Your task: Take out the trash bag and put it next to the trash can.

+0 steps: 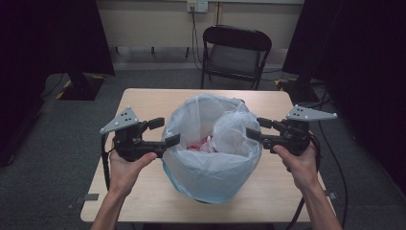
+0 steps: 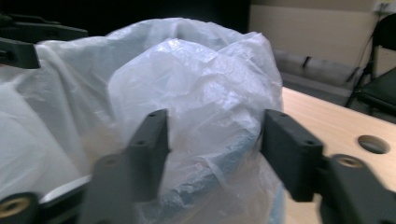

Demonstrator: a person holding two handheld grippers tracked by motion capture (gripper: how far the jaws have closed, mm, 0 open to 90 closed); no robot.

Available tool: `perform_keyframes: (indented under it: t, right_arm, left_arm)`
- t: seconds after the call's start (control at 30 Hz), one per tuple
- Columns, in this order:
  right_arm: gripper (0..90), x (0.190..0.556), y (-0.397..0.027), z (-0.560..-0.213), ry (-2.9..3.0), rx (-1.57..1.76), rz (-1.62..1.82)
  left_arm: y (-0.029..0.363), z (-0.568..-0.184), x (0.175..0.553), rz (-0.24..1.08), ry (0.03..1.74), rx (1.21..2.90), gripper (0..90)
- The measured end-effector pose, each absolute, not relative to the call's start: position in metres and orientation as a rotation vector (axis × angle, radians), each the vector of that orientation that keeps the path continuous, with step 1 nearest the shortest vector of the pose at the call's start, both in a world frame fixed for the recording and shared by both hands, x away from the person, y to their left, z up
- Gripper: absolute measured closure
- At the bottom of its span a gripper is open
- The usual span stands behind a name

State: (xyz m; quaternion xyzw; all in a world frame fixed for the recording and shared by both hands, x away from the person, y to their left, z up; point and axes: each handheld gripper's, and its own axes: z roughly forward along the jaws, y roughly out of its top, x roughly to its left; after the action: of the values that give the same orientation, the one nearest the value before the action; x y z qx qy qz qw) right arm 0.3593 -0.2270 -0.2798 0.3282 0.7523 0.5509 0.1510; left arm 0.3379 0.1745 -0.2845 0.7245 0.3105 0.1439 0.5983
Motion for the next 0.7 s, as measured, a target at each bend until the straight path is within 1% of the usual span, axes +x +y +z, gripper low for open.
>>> perform_keyframes:
  t: [0.1,0.17,0.23,0.33,0.4,0.43,0.47,0.5,0.53,0.7]
  right_arm:
    - [55.9,0.361,-0.225,-0.279,2.129,0.943,1.524]
    - [65.6,0.362,-0.227,-0.277,2.109,0.944,1.519]
    - [73.4,0.363,-0.228,-0.274,2.095,0.926,1.51]
    - [80.2,0.366,-0.229,-0.271,2.096,0.912,1.498]
    - [86.6,0.369,-0.232,-0.27,2.094,0.914,1.532]
    - [87.5,0.37,-0.233,-0.269,2.106,0.909,1.574]
    - [88.2,0.371,-0.232,-0.268,2.11,0.905,1.589]
    - [89.1,0.371,-0.229,-0.268,2.125,0.895,1.596]
    - [89.1,0.371,-0.229,-0.268,2.125,0.895,1.596]
    - [90.0,0.373,-0.223,-0.265,2.136,0.877,1.667]
  left_arm:
    - [0.173,-0.286,0.34,0.365,0.731,1.692,34.5]
    - [0.174,-0.285,0.34,0.393,0.737,1.705,41.8]
    - [0.176,-0.285,0.341,0.41,0.739,1.707,48.6]
    - [0.179,-0.285,0.343,0.43,0.74,1.705,58.9]
    - [0.181,-0.284,0.343,0.443,0.742,1.697,66.5]
    - [0.181,-0.283,0.342,0.451,0.739,1.686,69.6]
    - [0.183,-0.283,0.342,0.451,0.728,1.673,75.4]
    - [0.183,-0.281,0.341,0.438,0.714,1.654,83.4]
    - [0.183,-0.281,0.341,0.438,0.714,1.654,85.9]
    - [0.179,-0.273,0.338,0.429,0.675,1.651,88.7]
